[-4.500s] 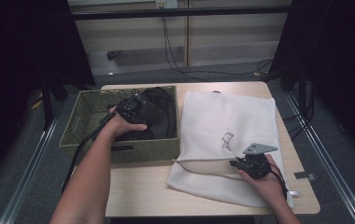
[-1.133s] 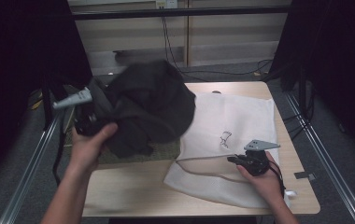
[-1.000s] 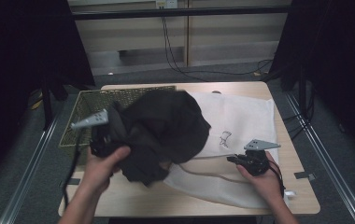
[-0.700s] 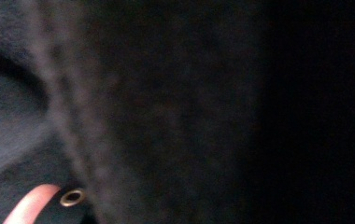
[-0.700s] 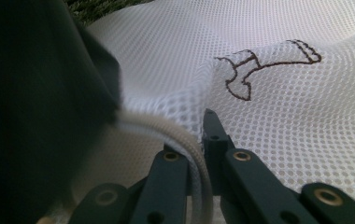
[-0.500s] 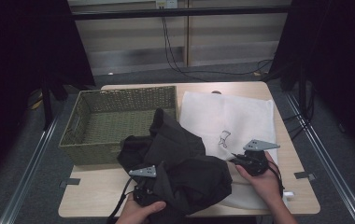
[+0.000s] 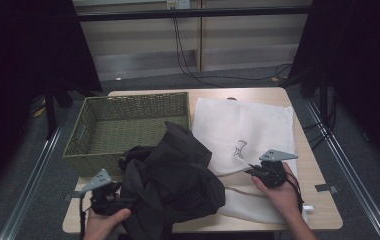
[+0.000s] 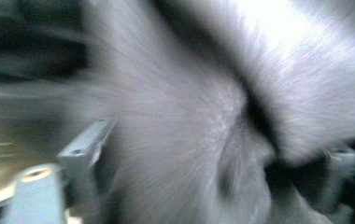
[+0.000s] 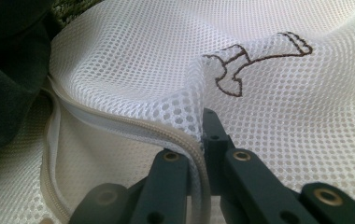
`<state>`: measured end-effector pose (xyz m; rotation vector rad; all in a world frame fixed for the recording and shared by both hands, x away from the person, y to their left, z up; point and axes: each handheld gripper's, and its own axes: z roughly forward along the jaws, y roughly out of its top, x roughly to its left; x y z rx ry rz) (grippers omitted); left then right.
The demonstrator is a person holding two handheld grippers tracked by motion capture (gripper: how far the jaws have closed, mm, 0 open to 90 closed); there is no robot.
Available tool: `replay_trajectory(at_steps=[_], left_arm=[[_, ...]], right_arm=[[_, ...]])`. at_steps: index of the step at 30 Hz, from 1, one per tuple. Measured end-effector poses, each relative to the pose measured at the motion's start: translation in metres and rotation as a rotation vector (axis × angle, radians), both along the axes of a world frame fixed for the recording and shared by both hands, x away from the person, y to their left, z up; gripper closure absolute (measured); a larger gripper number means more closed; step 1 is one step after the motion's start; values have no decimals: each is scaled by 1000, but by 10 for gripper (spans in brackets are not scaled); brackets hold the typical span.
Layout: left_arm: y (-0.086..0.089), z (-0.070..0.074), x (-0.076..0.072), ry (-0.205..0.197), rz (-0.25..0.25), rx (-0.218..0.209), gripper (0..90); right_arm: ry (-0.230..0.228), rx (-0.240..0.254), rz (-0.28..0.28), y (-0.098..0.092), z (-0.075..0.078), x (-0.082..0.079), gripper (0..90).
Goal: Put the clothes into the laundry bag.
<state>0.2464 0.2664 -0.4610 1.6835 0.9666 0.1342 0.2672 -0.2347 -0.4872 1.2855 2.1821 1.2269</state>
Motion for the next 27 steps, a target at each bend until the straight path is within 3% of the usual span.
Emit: replay_trajectory(at_steps=[2,3,6,7,13,15,18,19,20,21,23,27], left_arm=[[13,1,10,0,59,-15,137],[15,-1,17,9,57,-28,124],[5,-12,40,107,26,-42,51],[-8,-20,51,170,0,-49,0],[-22,-23,55,170,12,-44,0],[-26,-22,49,158,-20,-53,104],[-35,-20,38,103,-59,-31,312],[-39,-19,36,81,-126,-30,575],[-39,-19,36,81,-126,-30,694],[-41,-17,34,61,-143,-14,694],[-48,-13,30,43,-213,0,796],[-72,-12,14,56,-442,-47,807]], right_arm=[[4,0,-1,1,0,0,898],[4,1,-1,2,0,0,898],[5,6,0,2,-1,-1,897],[2,8,4,3,0,-2,897],[7,1,11,3,-2,-1,896],[12,2,14,4,-3,0,896],[11,-2,21,5,-3,0,896],[11,-1,25,4,-3,0,896],[11,-1,25,4,-3,0,896],[11,0,27,4,-3,0,896],[10,0,23,4,-2,-1,896],[5,0,-9,2,-1,0,896]])
